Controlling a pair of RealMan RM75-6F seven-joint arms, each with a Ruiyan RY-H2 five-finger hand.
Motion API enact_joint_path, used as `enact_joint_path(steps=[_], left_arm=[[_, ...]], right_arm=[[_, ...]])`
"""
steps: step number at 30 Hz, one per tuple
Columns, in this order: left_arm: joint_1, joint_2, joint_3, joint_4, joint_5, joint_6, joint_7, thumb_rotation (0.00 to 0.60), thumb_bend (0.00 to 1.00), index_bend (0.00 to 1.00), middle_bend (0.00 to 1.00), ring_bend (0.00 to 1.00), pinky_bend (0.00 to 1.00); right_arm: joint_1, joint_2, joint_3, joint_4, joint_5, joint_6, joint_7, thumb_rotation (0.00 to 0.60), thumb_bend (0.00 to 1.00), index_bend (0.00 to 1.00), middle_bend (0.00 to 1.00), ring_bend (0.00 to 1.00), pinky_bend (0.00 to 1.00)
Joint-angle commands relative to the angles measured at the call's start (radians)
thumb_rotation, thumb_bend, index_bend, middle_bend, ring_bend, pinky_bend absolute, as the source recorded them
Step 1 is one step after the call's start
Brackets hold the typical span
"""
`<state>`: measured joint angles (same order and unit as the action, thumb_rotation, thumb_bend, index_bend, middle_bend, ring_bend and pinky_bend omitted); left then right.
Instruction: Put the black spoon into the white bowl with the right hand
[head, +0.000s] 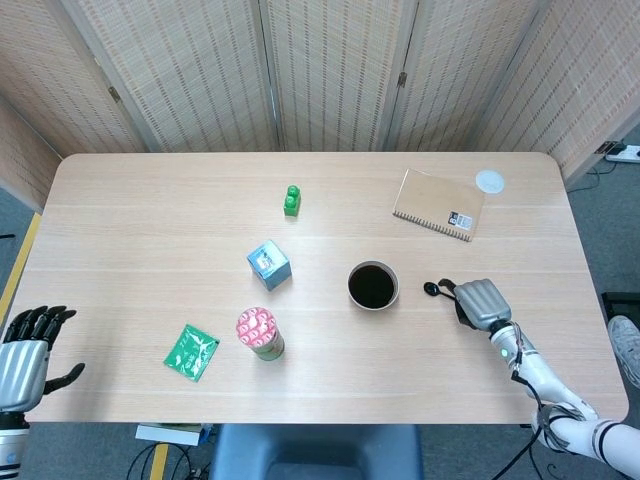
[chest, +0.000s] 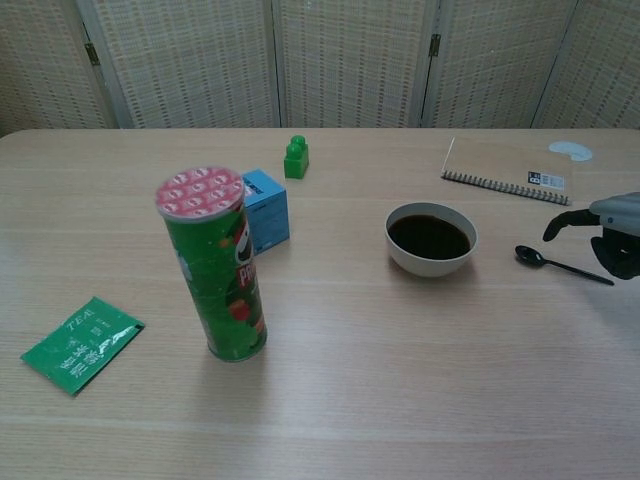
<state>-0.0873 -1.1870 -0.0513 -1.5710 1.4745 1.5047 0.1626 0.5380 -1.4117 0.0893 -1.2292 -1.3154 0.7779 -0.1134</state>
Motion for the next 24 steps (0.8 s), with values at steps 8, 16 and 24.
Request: enact_joint_path(steps=[8, 16, 24], left_arm=[[-0.001, -0.002, -0.001, 0.001, -0.003, -0.004, 0.003, 0.600, 0.20, 0.24, 0.21, 0.15, 0.16], [-0.001, -0.002, -0.001, 0.005, -0.007, -0.007, 0.002, 0.600, 0.20, 0.24, 0.21, 0.15, 0.16], [0.002, -0.005, 0.000, 0.013, -0.012, -0.007, -0.004, 0.600, 0.20, 0.24, 0.21, 0.15, 0.16]], right_arm=[[0.031, -0.045, -0.007, 0.049, 0.006, -0.027, 0.024, 0.600, 0.47, 0.23, 0.99, 1.00, 1.00], [0.054, -0.080, -0.013, 0.087, 0.008, -0.043, 0.028, 0.600, 0.46, 0.23, 0.99, 1.00, 1.00], [0.069, -0.085, -0.033, 0.074, -0.009, -0.051, 0.018, 0.600, 0.47, 0.23, 0.99, 1.00, 1.00]])
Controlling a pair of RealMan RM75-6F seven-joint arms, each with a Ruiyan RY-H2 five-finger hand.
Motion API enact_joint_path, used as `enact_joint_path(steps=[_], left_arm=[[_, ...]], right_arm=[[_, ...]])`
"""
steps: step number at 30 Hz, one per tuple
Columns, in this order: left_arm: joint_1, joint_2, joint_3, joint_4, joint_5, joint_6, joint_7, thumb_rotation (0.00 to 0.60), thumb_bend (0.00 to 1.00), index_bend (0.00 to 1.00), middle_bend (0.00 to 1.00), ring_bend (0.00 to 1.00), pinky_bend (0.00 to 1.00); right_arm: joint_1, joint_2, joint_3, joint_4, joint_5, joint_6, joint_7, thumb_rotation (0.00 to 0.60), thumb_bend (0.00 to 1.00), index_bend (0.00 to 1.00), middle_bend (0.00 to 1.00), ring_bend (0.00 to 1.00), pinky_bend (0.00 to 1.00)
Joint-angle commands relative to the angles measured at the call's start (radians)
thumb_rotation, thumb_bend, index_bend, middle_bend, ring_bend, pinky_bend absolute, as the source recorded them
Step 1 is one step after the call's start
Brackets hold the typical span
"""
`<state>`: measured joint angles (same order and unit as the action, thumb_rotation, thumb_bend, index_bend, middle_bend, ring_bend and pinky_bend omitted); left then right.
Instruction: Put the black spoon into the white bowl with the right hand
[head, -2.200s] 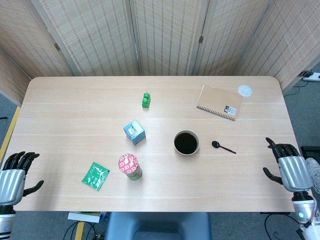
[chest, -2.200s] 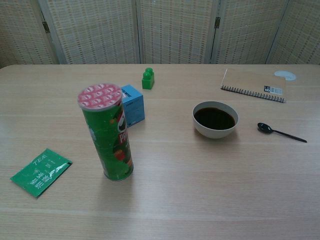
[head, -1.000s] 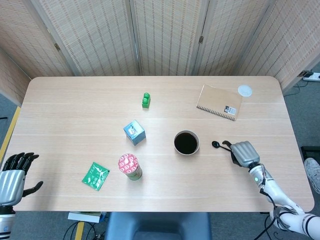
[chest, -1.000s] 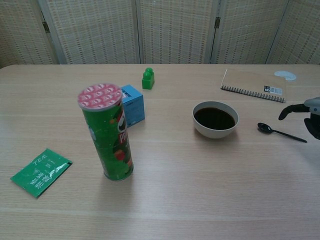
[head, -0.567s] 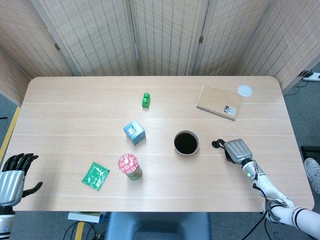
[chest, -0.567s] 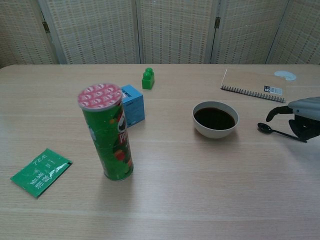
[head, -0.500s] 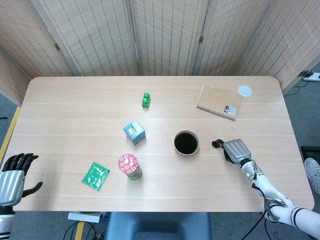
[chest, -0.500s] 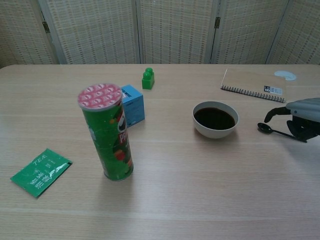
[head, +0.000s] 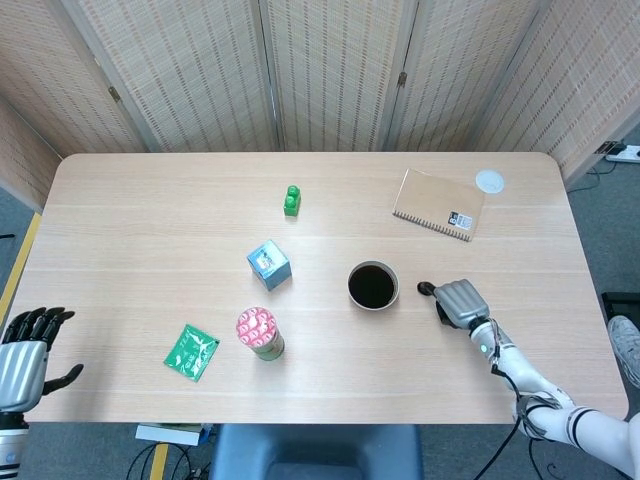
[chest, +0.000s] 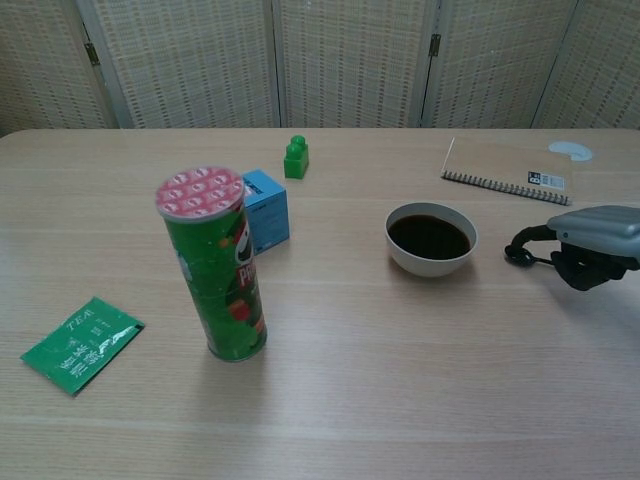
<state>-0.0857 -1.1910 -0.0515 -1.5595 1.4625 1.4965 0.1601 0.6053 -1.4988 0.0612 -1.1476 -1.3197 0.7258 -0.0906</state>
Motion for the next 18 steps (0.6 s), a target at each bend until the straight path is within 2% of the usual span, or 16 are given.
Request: enact_joint_path(steps=[1, 8, 13, 18], left_arm=[[0.001, -0.002, 0.001, 0.002, -0.001, 0.000, -0.002, 0.600, 0.20, 0.24, 0.21, 0.15, 0.16], [0.004, -0.005, 0.003, 0.008, 0.000, 0.002, -0.006, 0.600, 0.20, 0.24, 0.21, 0.15, 0.16], [0.007, -0.005, 0.003, 0.009, 0.000, 0.007, -0.007, 0.600, 0.20, 0.24, 0.21, 0.15, 0.16], [0.007, -0.005, 0.005, 0.012, 0.004, 0.005, -0.007, 0.600, 0.20, 0.24, 0.21, 0.15, 0.16]], right_arm=[[0.001, 0.005, -0.010, -0.015, -0.008, 0.003, -0.007, 0.600, 0.47, 0.23, 0.99, 1.00, 1.00], [-0.017, 0.040, -0.056, -0.072, -0.036, 0.021, -0.037, 0.600, 0.47, 0.23, 0.99, 1.00, 1.00], [-0.050, 0.099, -0.098, -0.133, -0.071, 0.065, -0.042, 0.600, 0.47, 0.23, 0.99, 1.00, 1.00], [-0.070, 0.146, -0.111, -0.153, -0.062, 0.082, -0.061, 0.600, 0.47, 0.23, 1.00, 1.00, 1.00]])
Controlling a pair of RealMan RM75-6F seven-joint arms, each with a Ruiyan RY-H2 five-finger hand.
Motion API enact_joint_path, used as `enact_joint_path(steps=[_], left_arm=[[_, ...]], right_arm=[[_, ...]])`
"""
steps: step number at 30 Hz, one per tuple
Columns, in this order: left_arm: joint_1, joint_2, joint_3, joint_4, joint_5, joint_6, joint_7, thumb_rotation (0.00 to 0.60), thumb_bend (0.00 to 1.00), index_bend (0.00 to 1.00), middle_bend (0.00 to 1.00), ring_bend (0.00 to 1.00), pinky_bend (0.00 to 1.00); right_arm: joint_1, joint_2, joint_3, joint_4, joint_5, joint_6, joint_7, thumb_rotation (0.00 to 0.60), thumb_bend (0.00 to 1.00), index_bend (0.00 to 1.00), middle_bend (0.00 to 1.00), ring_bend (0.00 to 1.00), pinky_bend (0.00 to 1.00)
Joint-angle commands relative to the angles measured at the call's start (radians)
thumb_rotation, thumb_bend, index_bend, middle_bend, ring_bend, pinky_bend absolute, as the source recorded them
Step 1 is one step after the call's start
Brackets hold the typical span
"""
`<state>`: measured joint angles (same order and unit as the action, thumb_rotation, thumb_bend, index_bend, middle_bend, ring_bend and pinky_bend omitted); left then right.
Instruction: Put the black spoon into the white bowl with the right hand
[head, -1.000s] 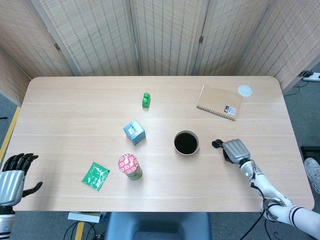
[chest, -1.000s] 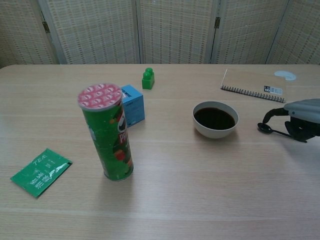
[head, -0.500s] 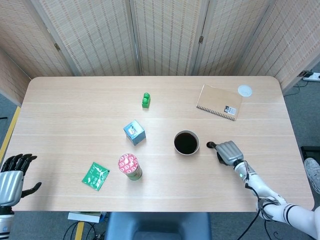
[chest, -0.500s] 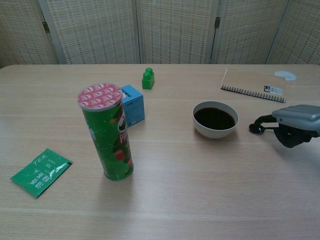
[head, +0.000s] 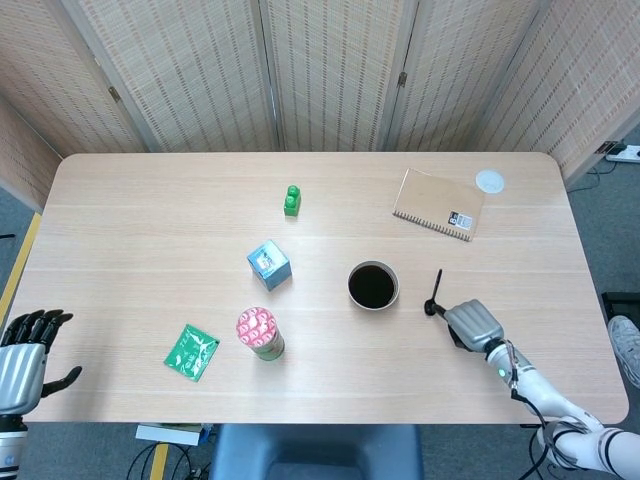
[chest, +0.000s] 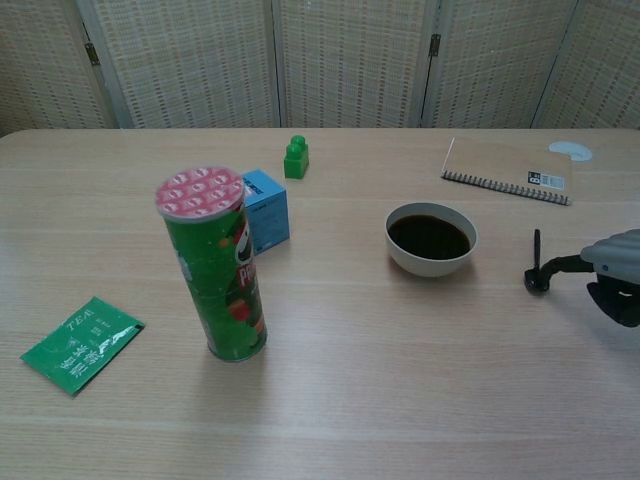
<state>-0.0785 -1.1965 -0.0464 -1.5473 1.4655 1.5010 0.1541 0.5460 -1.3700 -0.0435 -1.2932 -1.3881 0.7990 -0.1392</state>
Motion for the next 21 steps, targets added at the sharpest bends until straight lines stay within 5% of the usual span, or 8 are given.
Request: enact_joint_path(steps=[1, 21], left_arm=[[0.000, 0.000, -0.001, -0.001, 0.002, 0.003, -0.002, 0.600, 0.20, 0.24, 0.21, 0.15, 0.16], [0.010, 0.006, 0.003, -0.007, 0.005, 0.012, -0.001, 0.600, 0.20, 0.24, 0.21, 0.15, 0.16]], right_arm=[[-0.013, 0.022, -0.004, -0.006, 0.012, 0.013, -0.018, 0.600, 0.47, 0.23, 1.00, 1.00, 1.00], [-0.015, 0.001, -0.015, -0.010, -0.019, 0.023, -0.005, 0.600, 0.48, 0.23, 1.00, 1.00, 1.00]])
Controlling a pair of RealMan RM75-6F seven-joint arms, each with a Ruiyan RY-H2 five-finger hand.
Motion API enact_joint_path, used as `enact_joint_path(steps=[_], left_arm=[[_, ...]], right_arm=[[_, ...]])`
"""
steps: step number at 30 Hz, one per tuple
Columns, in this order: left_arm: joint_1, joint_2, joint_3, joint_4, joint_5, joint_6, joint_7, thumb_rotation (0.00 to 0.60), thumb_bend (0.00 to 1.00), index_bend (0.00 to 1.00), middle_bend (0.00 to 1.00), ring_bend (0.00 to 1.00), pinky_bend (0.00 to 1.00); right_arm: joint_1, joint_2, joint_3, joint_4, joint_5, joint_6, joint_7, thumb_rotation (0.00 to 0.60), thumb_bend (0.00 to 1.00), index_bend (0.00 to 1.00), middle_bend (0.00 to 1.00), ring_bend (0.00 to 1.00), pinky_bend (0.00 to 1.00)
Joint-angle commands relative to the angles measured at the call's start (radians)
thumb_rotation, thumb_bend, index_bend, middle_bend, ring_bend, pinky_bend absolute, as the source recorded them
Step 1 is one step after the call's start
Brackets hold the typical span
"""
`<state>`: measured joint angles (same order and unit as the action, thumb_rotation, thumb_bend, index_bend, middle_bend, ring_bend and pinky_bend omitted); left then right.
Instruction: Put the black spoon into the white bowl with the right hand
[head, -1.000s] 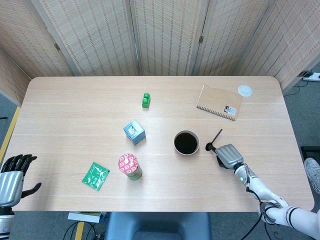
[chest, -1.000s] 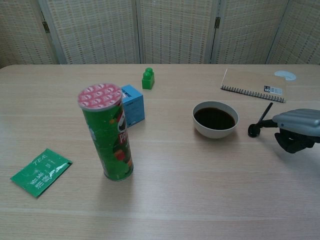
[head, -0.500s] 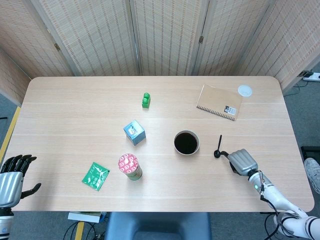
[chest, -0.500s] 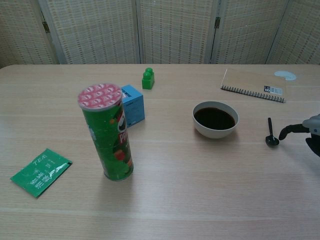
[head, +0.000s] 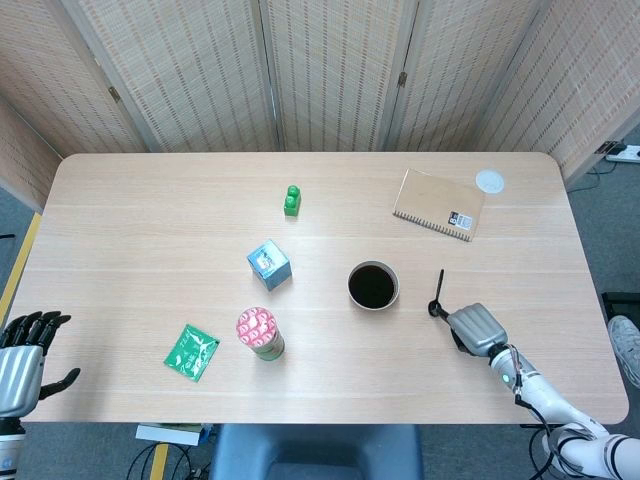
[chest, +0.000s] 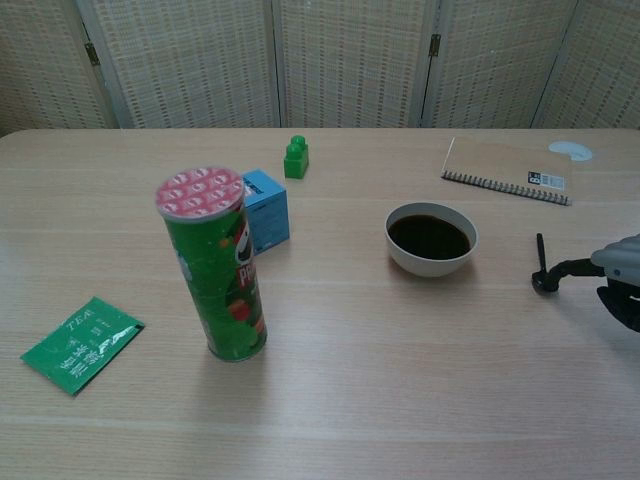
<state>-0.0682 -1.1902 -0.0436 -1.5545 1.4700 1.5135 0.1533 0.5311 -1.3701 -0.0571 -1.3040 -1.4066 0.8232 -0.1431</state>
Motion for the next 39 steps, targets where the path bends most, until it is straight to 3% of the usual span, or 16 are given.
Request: enact_joint_path(steps=[1, 15, 28, 31, 34, 37, 39], left_arm=[[0.000, 0.000, 0.000, -0.001, 0.001, 0.000, 0.000, 0.600, 0.20, 0.24, 0.21, 0.15, 0.16], [0.003, 0.000, 0.000, -0.010, 0.009, 0.009, 0.010, 0.600, 0.20, 0.24, 0.21, 0.15, 0.16], [0.009, 0.005, -0.001, -0.014, 0.000, 0.009, 0.015, 0.600, 0.20, 0.24, 0.21, 0.15, 0.16], [0.008, 0.003, -0.002, -0.013, 0.000, 0.008, 0.014, 0.600, 0.20, 0.24, 0.21, 0.15, 0.16], [0.006, 0.003, -0.004, -0.012, 0.000, 0.007, 0.013, 0.600, 0.20, 0.24, 0.21, 0.15, 0.16], [0.005, 0.005, -0.006, -0.012, 0.002, 0.008, 0.011, 0.600, 0.20, 0.24, 0.21, 0.15, 0.16], [0.004, 0.005, -0.007, -0.013, 0.004, 0.010, 0.009, 0.600, 0.20, 0.24, 0.21, 0.15, 0.16]], right_arm=[[-0.001, 0.002, -0.004, 0.001, -0.002, -0.002, -0.002, 0.600, 0.48, 0.23, 1.00, 1.00, 1.00], [-0.008, 0.037, -0.009, 0.037, 0.023, -0.017, -0.039, 0.600, 0.48, 0.23, 1.00, 1.00, 1.00], [-0.018, 0.031, 0.001, 0.024, -0.024, 0.043, 0.024, 0.600, 0.47, 0.23, 1.00, 1.00, 1.00], [-0.033, 0.041, -0.001, 0.005, -0.034, 0.075, 0.032, 0.600, 0.44, 0.23, 1.00, 1.00, 1.00], [-0.057, 0.045, 0.010, -0.009, -0.038, 0.138, 0.025, 0.600, 0.34, 0.23, 0.98, 1.00, 1.00], [-0.090, 0.046, 0.033, -0.023, -0.042, 0.232, 0.009, 0.600, 0.27, 0.26, 0.91, 0.99, 1.00], [-0.119, 0.043, 0.057, -0.037, -0.043, 0.317, 0.007, 0.600, 0.25, 0.28, 0.84, 0.91, 0.94]])
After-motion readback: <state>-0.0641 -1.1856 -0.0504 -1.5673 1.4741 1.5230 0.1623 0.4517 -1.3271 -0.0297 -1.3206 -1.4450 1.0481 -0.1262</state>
